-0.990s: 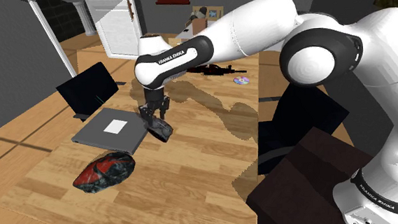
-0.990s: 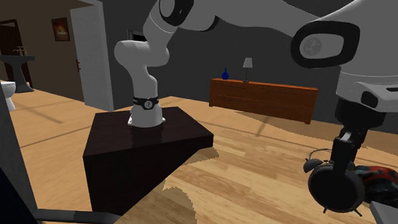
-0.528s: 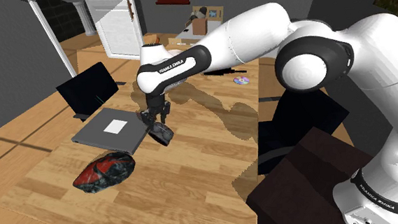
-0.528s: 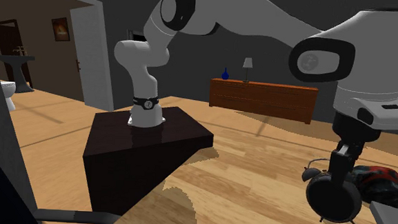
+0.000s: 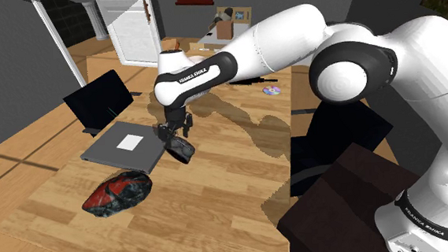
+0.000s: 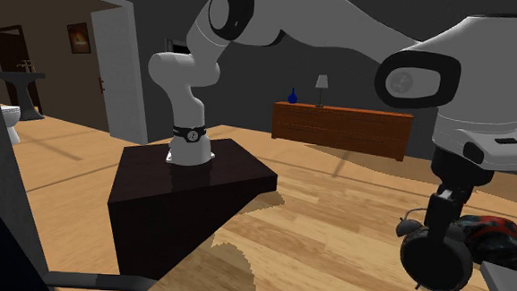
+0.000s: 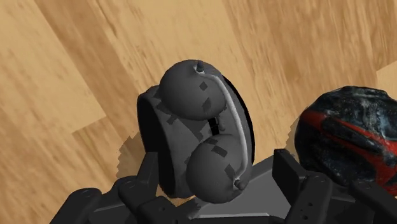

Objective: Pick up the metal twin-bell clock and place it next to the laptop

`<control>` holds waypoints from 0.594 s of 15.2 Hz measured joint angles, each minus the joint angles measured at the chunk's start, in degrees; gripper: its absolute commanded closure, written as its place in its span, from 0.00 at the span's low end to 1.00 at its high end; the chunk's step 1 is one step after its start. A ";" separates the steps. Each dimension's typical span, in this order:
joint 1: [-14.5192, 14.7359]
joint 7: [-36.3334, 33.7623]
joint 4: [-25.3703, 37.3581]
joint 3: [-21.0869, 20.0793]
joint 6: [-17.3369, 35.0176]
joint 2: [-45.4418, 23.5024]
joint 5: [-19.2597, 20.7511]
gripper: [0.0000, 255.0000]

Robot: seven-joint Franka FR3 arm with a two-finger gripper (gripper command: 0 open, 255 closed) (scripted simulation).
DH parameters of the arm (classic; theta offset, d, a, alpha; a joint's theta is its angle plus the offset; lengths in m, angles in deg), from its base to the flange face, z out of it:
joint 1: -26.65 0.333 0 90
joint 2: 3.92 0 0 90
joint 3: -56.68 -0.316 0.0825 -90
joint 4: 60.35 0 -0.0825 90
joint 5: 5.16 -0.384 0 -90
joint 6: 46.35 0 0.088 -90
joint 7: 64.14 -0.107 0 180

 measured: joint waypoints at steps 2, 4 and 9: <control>0.02 0.00 -0.11 -0.01 0.02 0.01 -0.01 0.00; 0.03 -0.02 -0.06 -0.01 -0.01 -0.01 0.00 0.00; -0.47 -0.16 -0.09 0.21 -3.83 3.86 0.19 0.00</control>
